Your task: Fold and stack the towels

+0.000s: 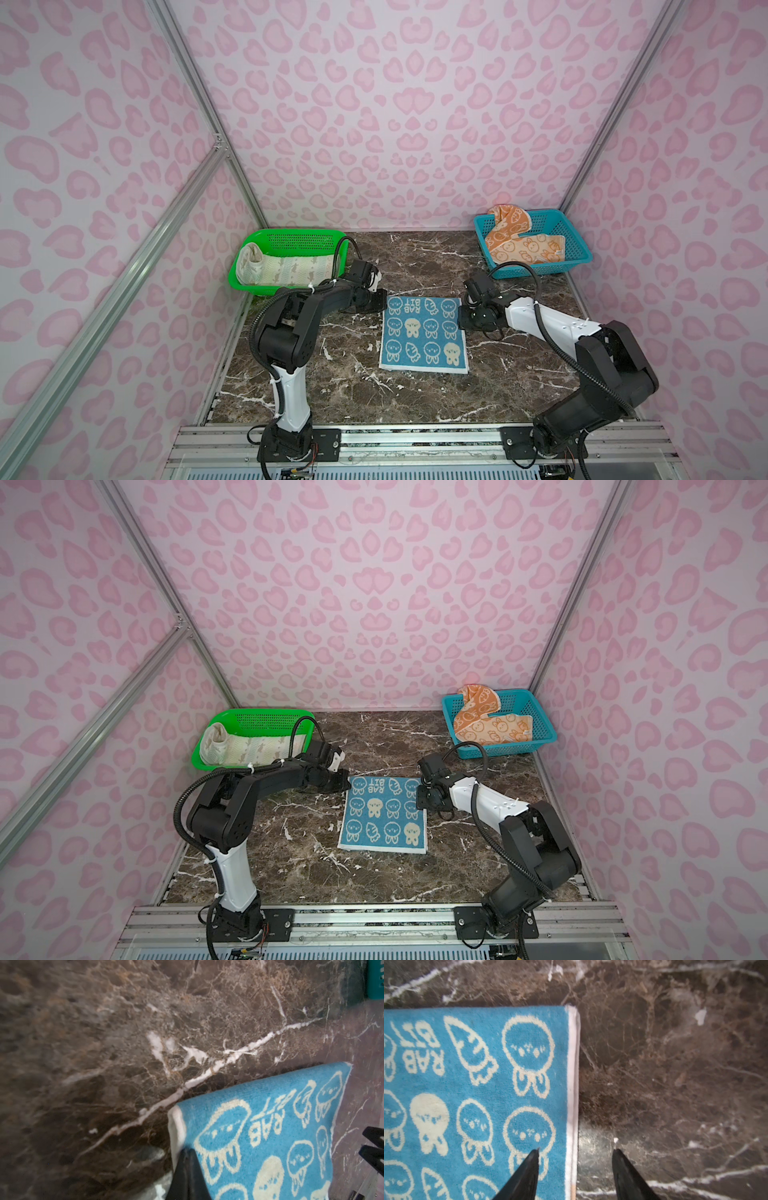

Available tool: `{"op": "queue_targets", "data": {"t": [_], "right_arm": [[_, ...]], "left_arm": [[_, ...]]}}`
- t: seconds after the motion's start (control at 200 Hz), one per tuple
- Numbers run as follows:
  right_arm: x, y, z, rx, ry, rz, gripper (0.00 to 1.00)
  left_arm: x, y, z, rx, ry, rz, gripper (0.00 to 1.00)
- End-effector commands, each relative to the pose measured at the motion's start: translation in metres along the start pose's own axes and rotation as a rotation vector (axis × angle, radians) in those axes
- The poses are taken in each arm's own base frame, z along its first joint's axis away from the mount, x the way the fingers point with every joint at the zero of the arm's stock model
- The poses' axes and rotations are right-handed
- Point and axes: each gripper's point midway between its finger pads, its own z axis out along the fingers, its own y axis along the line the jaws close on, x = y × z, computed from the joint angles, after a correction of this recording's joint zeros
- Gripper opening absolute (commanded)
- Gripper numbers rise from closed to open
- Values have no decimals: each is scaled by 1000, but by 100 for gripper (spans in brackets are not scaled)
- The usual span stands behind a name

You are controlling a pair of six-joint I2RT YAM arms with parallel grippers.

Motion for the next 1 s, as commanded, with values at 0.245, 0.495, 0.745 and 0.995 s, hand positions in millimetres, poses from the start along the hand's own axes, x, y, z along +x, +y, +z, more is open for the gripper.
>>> {"op": "queue_targets", "data": {"t": [0.245, 0.495, 0.745, 0.995], "right_arm": [[-40, 20, 3, -7, -44, -47, 57], [-60, 27, 4, -10, -77, -45, 57], [-65, 14, 13, -34, -45, 15, 54], [-76, 1, 24, -41, -33, 67, 52]], "left_arm": [[-24, -23, -59, -15, -102, 82, 26], [-49, -26, -102, -75, -254, 80, 59], [-43, 5, -95, -42, -229, -67, 61], [-41, 30, -74, -53, -173, -142, 59]]}}
